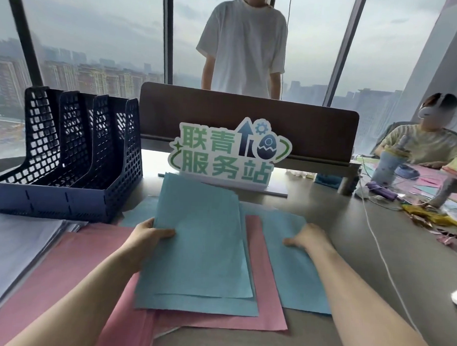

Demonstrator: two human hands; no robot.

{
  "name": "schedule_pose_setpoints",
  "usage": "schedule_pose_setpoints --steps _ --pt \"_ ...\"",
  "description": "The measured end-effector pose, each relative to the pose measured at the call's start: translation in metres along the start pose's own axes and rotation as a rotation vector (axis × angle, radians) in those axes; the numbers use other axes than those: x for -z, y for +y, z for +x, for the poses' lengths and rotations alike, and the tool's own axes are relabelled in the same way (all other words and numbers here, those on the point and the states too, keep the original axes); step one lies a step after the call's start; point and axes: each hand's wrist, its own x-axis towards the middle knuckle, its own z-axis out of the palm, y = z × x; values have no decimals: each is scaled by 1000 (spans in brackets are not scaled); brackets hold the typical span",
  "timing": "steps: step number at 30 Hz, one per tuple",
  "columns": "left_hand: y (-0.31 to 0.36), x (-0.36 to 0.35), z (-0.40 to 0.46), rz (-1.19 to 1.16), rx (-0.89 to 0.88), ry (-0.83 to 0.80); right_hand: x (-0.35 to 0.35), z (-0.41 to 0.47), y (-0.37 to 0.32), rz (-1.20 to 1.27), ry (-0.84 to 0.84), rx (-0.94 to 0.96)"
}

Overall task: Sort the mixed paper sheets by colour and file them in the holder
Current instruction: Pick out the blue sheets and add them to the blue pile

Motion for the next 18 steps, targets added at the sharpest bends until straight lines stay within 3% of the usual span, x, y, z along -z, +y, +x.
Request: schedule_pose_setpoints --steps 6,12,18 --pt "2 5 -1 0 40 18 -1 -10 3 91 9 7" --pt "1 7 1 -17 50 23 16 -23 7 120 205 29" --pt "-1 7 2 -41 35 35 78 -66 -30 308 513 357"
